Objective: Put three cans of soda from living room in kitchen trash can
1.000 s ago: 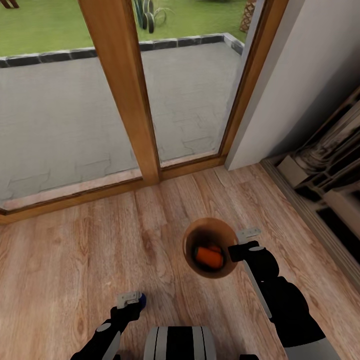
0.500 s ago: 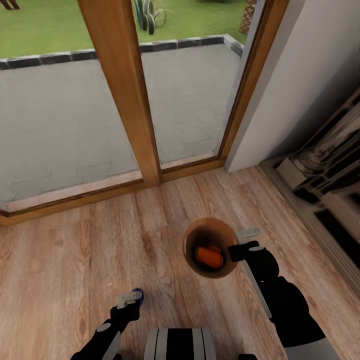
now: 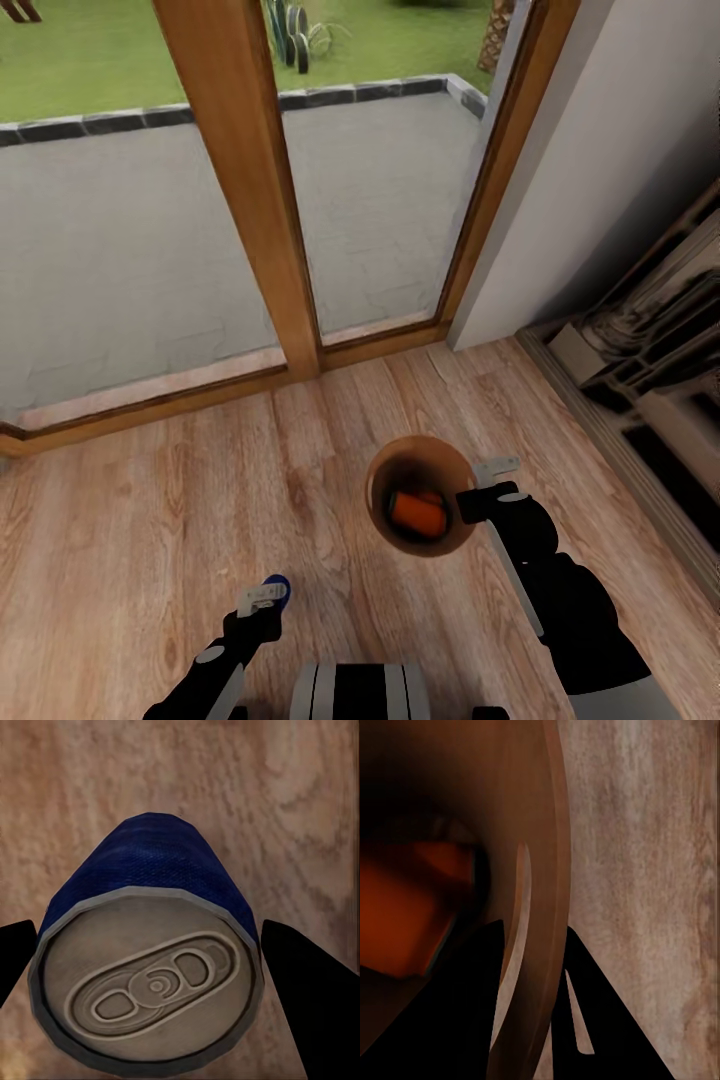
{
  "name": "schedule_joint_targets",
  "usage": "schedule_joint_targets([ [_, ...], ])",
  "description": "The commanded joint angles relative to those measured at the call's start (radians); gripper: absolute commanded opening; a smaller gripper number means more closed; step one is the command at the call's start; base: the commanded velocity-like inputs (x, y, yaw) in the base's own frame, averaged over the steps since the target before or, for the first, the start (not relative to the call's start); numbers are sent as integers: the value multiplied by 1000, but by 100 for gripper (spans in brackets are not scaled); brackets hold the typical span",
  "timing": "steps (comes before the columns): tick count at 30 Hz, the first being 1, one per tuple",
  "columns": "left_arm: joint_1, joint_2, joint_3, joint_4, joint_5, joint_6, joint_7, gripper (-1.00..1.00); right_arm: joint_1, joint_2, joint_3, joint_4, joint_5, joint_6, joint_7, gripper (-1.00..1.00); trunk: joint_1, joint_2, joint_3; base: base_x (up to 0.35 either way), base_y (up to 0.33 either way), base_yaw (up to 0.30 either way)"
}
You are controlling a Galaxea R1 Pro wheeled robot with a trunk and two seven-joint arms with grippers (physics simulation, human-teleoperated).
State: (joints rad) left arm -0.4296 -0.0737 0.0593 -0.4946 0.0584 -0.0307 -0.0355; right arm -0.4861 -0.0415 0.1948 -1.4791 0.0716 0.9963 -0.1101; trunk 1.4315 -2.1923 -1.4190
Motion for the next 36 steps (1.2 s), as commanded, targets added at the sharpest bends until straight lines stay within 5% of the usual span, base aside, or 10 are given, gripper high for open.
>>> schedule_joint_targets([
  [1, 0, 0, -2, 0, 0, 0, 0, -100, 0, 0, 0, 0, -9, -1, 3, -100, -4, 7, 3, 0, 0, 0],
  [20, 0, 0, -5, -1, 0, 0, 0, -100, 0, 0, 0, -1, -9, -1, 3, -100, -62, 112, 50, 0, 0, 0],
  [36, 0, 0, -6, -1, 0, 0, 0, -100, 0, 0, 1, -1, -9, -1, 3, -100, -123, 224, 123, 0, 0, 0],
])
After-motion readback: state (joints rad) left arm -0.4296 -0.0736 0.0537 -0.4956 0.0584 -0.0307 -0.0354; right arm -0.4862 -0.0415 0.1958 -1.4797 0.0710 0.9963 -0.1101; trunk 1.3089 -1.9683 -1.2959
